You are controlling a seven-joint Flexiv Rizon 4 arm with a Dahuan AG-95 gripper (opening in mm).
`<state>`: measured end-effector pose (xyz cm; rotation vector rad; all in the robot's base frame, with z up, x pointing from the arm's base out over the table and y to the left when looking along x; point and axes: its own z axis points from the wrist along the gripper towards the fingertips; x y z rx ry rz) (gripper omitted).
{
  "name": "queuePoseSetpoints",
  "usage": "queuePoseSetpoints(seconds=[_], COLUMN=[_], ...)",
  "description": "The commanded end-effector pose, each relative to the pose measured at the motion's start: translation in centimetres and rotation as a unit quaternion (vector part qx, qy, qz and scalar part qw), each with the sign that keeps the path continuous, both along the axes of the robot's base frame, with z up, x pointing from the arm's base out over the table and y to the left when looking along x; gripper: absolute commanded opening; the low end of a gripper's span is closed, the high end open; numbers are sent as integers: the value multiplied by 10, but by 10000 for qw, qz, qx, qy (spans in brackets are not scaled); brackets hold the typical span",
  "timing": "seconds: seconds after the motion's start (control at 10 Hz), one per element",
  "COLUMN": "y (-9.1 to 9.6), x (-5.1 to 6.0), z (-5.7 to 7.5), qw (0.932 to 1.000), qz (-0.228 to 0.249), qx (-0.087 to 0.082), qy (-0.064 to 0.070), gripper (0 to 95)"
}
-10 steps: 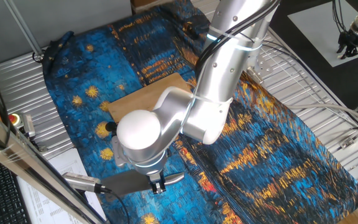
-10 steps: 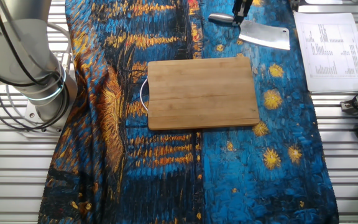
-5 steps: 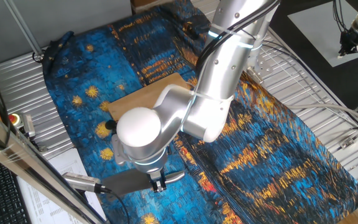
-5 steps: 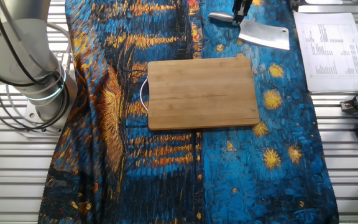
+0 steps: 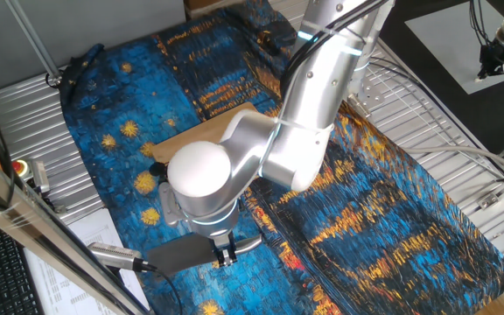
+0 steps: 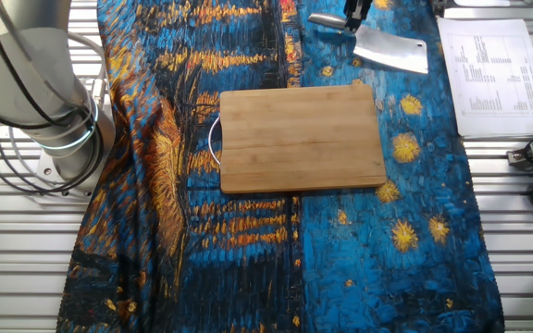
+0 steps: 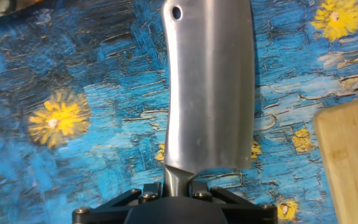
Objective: Put the knife on the cutting board
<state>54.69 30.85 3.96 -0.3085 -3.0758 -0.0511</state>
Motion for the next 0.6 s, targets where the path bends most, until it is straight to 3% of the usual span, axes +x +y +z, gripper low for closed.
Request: queuePoseSetpoints(seconds=[0.1, 0.6], y=[1, -13], x=[0, -5], z=[-1, 25], qw=[10000, 9997], qz=[9, 247], qx=[5, 38], qy=[18, 71], gripper=[0, 0])
